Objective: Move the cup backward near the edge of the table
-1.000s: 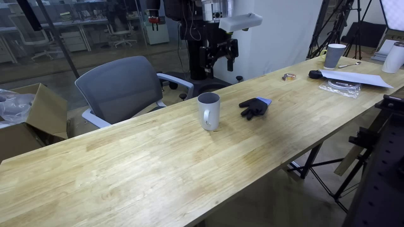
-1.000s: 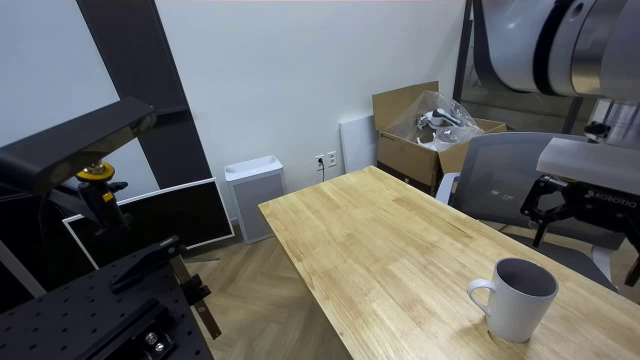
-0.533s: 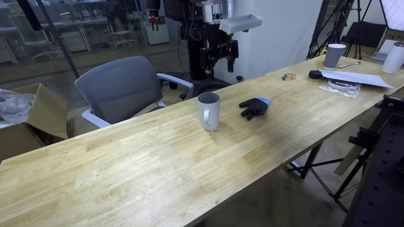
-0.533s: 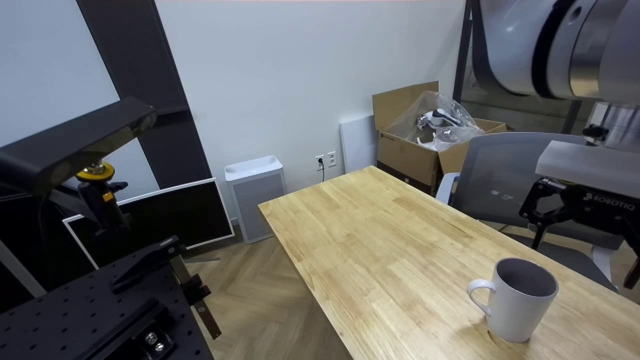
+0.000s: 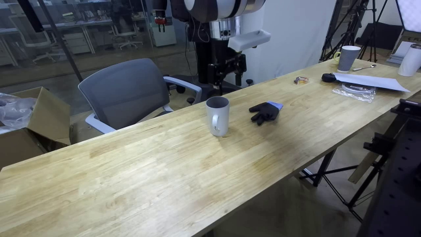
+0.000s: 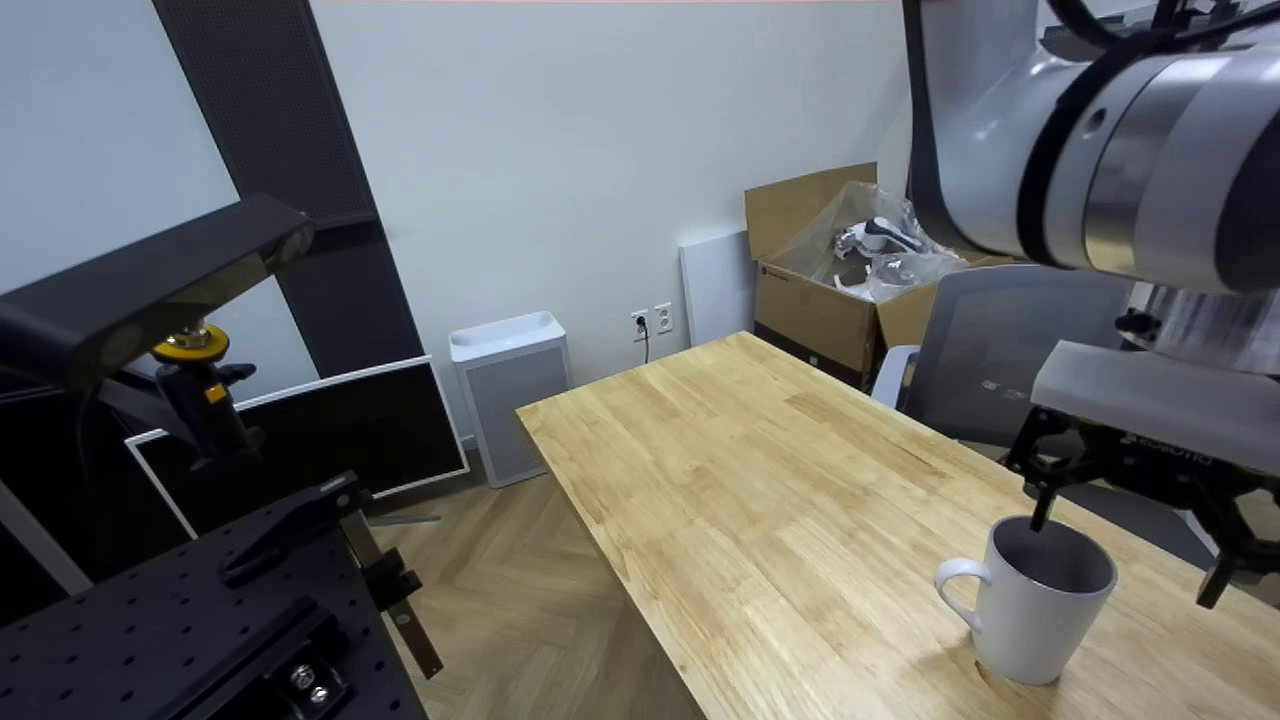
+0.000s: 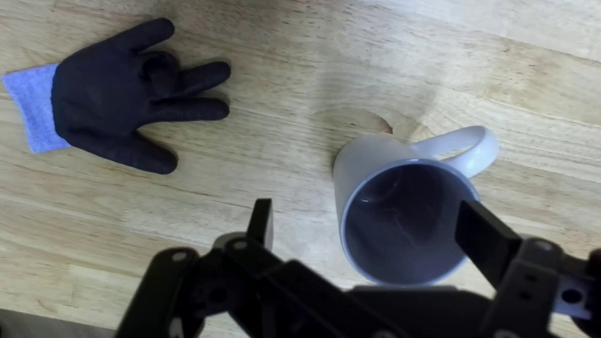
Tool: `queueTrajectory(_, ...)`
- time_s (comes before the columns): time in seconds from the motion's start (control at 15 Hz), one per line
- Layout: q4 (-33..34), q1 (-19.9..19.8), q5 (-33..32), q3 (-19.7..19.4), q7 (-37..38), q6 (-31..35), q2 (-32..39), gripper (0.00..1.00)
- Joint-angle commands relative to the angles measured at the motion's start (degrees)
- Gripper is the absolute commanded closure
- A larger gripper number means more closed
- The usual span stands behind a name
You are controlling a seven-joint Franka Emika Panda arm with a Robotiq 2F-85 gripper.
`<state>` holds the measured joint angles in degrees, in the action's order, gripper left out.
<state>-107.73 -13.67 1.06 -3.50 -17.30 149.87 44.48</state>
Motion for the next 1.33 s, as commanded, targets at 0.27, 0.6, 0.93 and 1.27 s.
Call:
queueTrajectory(0.27,0.46,-2.96,-0.74,3.64,-3.22,8.07,3.06,0.00)
queueTrajectory(0.6,2.48,-6.01,-0.42,5.69,-6.38,3.63,4.78,0.00)
queueTrajectory(0.93,4.39,-6.92,-0.64,4.77,-7.09,1.49,6.34,0.00)
queueTrajectory(1.27,5.59,-5.95,-1.14,3.78,-5.78,4.00,8.22,0.00)
